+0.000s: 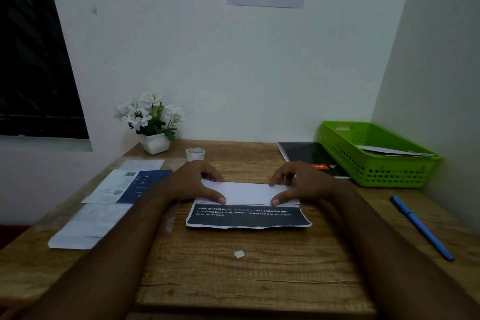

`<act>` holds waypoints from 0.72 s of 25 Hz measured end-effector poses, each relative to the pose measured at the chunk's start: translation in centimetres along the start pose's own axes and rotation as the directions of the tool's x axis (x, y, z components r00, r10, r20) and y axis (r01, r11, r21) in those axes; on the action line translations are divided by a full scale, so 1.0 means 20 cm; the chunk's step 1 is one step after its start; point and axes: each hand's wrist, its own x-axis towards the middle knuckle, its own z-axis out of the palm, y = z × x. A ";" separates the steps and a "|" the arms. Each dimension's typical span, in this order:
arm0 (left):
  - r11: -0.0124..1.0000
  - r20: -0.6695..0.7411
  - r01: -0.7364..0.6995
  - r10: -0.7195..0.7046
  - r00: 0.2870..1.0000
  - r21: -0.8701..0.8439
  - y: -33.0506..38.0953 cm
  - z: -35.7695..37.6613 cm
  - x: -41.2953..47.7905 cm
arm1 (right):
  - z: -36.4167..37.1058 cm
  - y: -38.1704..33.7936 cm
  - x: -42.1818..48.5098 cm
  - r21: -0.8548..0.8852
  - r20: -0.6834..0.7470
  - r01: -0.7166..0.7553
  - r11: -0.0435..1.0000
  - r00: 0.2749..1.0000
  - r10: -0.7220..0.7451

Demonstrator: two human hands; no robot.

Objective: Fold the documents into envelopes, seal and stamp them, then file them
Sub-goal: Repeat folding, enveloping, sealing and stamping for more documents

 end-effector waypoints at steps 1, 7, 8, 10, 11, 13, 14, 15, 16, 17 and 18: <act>1.000 0.010 0.002 -0.002 1.000 -0.002 0.01 0.01 0.00 | 0.02 -0.01 0.00 -0.002 0.001 0.009 1.000 1.000 -0.009; 0.999 0.030 -0.028 0.027 0.999 0.019 0.04 0.05 0.02 | 0.10 -0.11 0.05 -0.076 0.054 0.103 0.992 0.994 -0.099; 0.999 0.029 -0.030 0.029 0.999 0.024 0.04 0.05 0.02 | 0.10 -0.12 0.05 -0.080 0.058 0.099 0.992 0.994 -0.095; 0.999 0.030 -0.027 0.027 0.999 0.020 0.03 0.05 0.03 | 0.09 -0.12 0.05 -0.074 0.064 0.083 0.994 0.995 -0.078; 1.000 0.033 -0.025 0.025 0.999 0.015 0.03 0.05 0.03 | 0.07 -0.11 0.04 -0.065 0.069 0.067 0.996 0.996 -0.062; 1.000 0.040 -0.020 0.020 0.999 0.005 0.03 0.05 0.03 | 0.04 -0.08 0.02 -0.040 0.075 0.026 0.999 0.997 -0.023; 1.000 0.042 -0.020 0.020 0.999 -0.001 0.02 0.05 0.03 | 0.02 -0.06 0.02 -0.026 0.076 0.007 1.000 0.997 -0.005; 1.000 0.045 -0.019 0.019 0.999 -0.008 0.02 0.04 0.03 | 0.01 -0.04 0.01 -0.012 0.075 -0.009 1.000 0.997 0.010; 1.000 0.049 -0.018 0.018 0.999 -0.016 0.02 0.04 0.03 | -0.01 -0.03 0.01 -0.002 0.072 -0.025 1.000 0.997 0.025; 1.000 0.054 -0.018 0.019 0.998 -0.019 0.02 0.03 0.03 | -0.02 -0.02 0.00 0.002 0.072 -0.039 0.999 0.997 0.038; 1.000 0.059 -0.021 0.022 0.998 -0.021 0.02 0.03 0.03 | -0.03 -0.01 0.00 0.002 0.075 -0.048 0.999 0.996 0.048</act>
